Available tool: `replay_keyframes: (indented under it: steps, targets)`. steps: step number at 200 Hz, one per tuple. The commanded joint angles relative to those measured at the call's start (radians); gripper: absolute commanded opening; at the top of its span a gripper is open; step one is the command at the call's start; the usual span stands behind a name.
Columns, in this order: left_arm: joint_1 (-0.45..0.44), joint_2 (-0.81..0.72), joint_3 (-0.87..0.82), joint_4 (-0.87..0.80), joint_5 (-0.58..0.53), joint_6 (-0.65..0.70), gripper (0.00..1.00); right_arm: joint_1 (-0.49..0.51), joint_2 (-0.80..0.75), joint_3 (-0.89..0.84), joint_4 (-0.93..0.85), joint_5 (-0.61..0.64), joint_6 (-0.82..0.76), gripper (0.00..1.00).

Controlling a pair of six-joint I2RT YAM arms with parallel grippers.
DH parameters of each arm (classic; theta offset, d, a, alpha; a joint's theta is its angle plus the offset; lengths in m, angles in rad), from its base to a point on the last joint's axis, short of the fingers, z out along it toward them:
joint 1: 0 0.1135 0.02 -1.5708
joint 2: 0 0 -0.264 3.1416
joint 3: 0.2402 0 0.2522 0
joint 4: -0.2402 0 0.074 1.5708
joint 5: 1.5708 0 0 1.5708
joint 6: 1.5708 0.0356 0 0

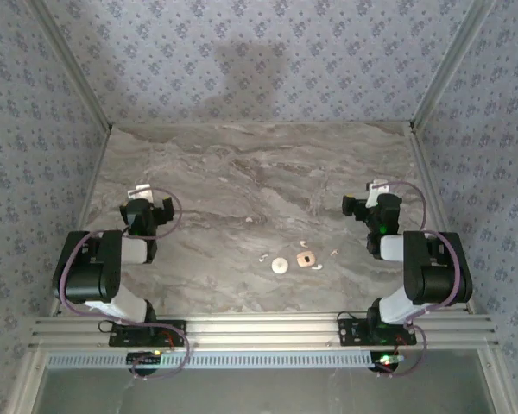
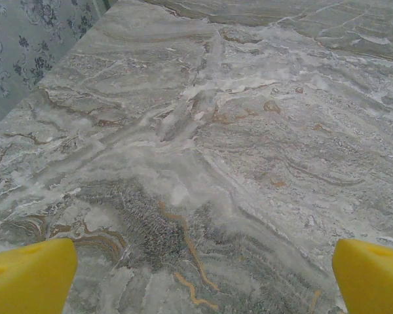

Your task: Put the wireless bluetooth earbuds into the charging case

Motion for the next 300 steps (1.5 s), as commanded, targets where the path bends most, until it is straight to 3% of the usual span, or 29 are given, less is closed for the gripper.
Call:
replay_keyframes:
  steps: [1,273,300]
  targets:
    - [-0.002,-0.015,0.027,0.017,0.012,0.003,1.0,0.007,-0.001,-0.003,0.025,0.02,-0.014,1.0]
    - [-0.001,-0.015,0.026,0.017,0.012,0.003,0.98,0.004,-0.003,-0.005,0.027,0.016,-0.011,1.0]
    - [-0.005,-0.038,0.05,-0.046,0.026,0.015,0.91,0.005,-0.059,0.053,-0.122,0.028,-0.01,1.0]
